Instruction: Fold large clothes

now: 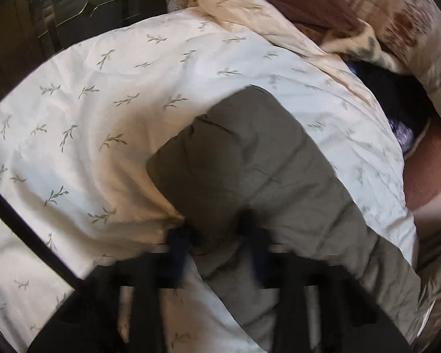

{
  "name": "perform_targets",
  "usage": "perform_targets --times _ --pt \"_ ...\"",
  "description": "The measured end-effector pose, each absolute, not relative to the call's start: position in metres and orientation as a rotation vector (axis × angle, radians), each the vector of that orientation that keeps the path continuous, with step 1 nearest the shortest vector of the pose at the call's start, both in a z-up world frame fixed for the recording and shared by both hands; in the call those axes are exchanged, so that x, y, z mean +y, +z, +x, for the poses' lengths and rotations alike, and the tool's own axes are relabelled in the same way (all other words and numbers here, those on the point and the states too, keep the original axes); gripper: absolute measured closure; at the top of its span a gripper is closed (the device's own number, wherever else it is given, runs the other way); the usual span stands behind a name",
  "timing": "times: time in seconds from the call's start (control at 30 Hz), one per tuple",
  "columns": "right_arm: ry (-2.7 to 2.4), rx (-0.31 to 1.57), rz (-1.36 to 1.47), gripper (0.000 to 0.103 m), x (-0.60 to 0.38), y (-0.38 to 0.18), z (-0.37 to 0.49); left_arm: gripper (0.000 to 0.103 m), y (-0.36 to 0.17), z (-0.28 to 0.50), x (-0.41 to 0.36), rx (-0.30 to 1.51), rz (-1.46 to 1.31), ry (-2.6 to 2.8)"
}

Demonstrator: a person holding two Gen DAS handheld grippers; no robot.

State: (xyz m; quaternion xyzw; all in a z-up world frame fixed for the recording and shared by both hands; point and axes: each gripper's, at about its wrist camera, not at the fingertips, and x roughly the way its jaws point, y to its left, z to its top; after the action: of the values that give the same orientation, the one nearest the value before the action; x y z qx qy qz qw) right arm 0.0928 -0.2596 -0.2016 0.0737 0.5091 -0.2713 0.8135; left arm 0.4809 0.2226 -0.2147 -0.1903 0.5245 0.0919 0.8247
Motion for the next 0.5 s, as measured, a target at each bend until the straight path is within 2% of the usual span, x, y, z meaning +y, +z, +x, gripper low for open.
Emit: perform_targets --times 0.03,0.23,0.33,0.5 --pt "-0.576 1.084 0.153 0.002 -0.259 -0.200 0.092 0.087 -0.207 0.477 0.221 1.109 -0.415 0.182" --pt "-0.548 1.048 0.174 0.008 -0.263 -0.189 0.077 0.089 -0.130 0.427 0.175 1.017 -0.461 -0.034" --pt "-0.544 1.014 0.211 0.009 -0.271 -0.182 0.063 0.089 -0.089 0.390 0.118 0.985 -0.428 -0.211" --pt "-0.550 0.962 0.269 0.009 -0.282 -0.172 0.040 0.089 -0.076 0.333 0.004 1.015 -0.360 -0.467"
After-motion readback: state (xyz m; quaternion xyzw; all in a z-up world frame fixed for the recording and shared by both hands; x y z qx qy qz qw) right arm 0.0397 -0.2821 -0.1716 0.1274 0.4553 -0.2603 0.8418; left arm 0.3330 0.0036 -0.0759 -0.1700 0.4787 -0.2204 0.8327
